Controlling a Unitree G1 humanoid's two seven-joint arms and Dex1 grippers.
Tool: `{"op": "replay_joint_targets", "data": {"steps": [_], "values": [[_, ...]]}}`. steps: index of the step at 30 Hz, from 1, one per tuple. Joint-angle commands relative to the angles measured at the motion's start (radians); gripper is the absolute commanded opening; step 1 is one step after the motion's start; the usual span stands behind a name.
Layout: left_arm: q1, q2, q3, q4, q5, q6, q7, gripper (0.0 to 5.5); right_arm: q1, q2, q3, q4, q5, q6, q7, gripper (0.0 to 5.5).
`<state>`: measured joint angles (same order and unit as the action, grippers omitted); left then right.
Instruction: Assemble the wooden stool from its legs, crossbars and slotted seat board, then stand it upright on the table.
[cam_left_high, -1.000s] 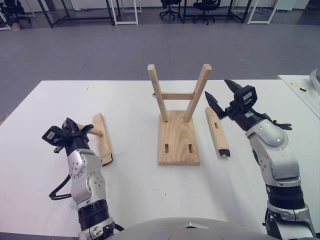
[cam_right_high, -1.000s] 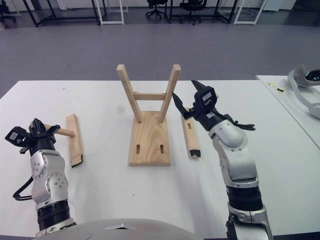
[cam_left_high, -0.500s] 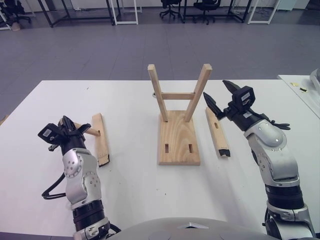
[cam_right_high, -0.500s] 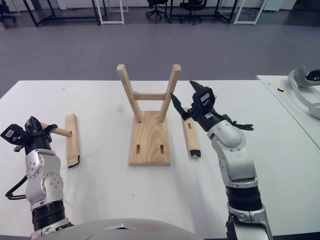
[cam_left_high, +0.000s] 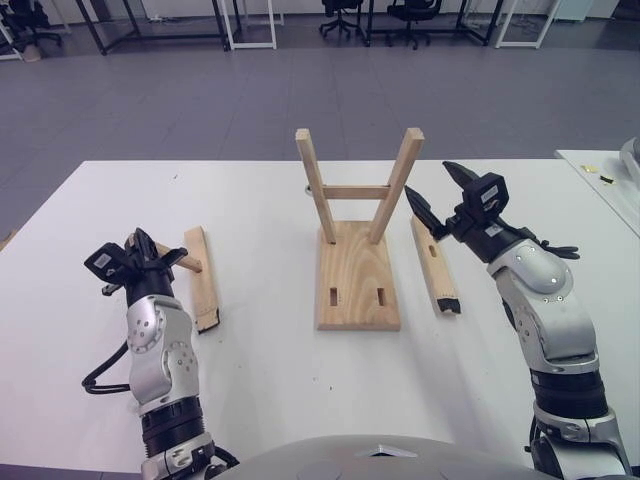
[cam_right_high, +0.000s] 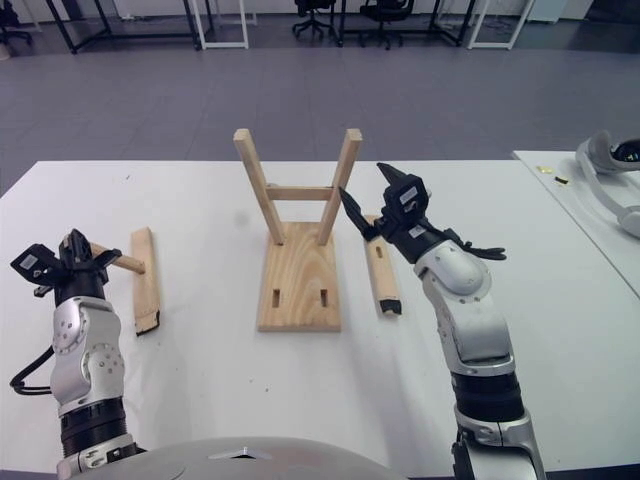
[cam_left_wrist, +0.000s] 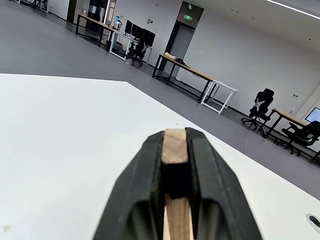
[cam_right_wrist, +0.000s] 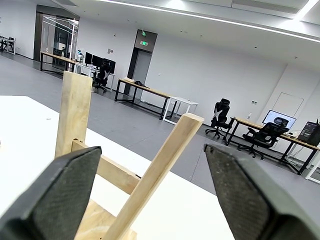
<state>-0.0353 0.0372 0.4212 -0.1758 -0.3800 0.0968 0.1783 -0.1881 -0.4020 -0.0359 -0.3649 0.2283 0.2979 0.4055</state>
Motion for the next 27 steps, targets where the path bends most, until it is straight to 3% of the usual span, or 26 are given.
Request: {"op": "replay_joint_targets", "data": {"steps": [1, 9, 16, 19, 23, 27], "values": [[0.033, 0.036, -0.047, -0.036, 0.089, 0.123, 0.04, 0.41, -0.001, -0.009, -0.001, -0.007, -0.01, 0.015, 0.001, 3.8], [0.12, 0.058, -0.088, -0.132, 0.13, 0.371, 0.056, 0.41, 0.021, -0.01, 0.005, -0.026, -0.031, 0.035, -0.008, 3.8], [0.217, 0.254, -0.119, -0.255, 0.106, 0.6, -0.128, 0.41, 0.091, -0.047, 0.006, -0.094, -0.053, 0.078, 0.009, 3.8], [0.278, 0.214, -0.105, -0.277, 0.093, 0.573, -0.141, 0.41, 0.106, -0.06, 0.013, -0.106, -0.066, 0.085, 0.014, 3.8], [0.423, 0.094, -0.133, -0.218, 0.102, 0.399, -0.164, 0.41, 0.119, -0.069, 0.025, -0.108, -0.082, 0.082, 0.019, 3.8], [0.5, 0.058, -0.156, -0.139, 0.102, 0.283, -0.216, 0.41, 0.109, -0.078, 0.027, -0.092, -0.087, 0.075, 0.028, 3.8]]}}
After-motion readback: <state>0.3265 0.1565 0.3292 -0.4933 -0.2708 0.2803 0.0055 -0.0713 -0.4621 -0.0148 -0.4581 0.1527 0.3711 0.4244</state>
